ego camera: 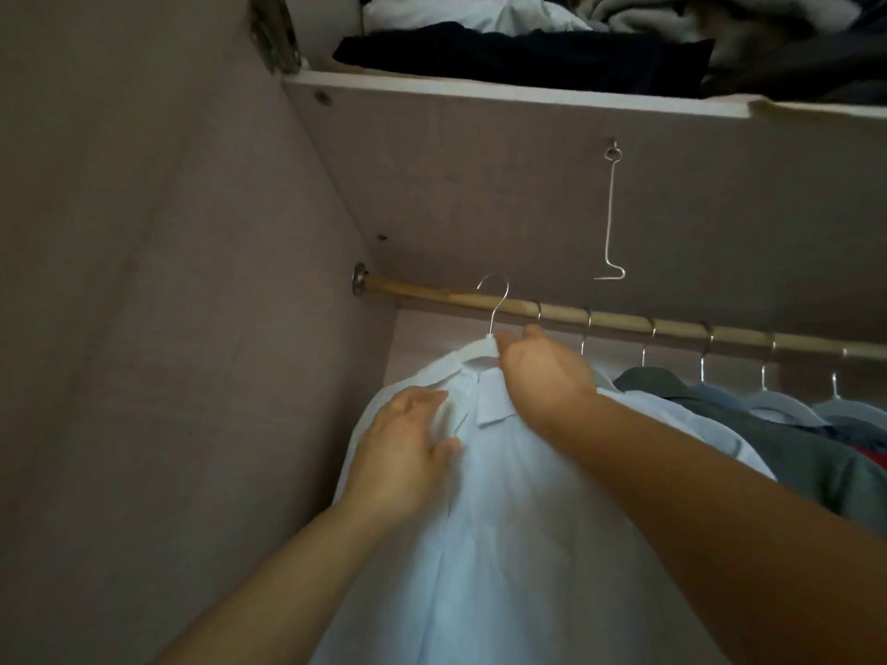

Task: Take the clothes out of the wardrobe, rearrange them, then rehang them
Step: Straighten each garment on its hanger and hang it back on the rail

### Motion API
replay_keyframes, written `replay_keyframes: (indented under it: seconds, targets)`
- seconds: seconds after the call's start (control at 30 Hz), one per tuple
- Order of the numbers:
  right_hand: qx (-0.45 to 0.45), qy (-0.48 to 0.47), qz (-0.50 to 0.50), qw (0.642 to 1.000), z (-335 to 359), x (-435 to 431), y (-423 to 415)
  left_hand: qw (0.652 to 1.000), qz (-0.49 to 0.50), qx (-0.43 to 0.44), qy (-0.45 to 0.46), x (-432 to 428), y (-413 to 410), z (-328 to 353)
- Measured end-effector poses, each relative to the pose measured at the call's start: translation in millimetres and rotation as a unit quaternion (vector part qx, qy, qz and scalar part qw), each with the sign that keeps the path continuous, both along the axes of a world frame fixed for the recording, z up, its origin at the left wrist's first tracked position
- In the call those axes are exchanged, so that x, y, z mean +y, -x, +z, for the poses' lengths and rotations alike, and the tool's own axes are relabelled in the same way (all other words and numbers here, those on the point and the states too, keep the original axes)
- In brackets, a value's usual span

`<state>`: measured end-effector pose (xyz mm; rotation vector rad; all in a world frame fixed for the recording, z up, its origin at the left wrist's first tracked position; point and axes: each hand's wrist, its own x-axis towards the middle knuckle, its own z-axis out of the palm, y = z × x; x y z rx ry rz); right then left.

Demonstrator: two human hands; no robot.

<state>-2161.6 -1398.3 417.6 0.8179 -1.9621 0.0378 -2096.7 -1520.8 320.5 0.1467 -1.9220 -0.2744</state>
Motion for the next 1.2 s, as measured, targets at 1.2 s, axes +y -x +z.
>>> replay_keyframes:
  seconds: [1.2]
  targets:
    - [-0.061,-0.142,0.077,0.985,-138,8,-26,0.971,0.081,-0.213,-0.067,3,-27,-79]
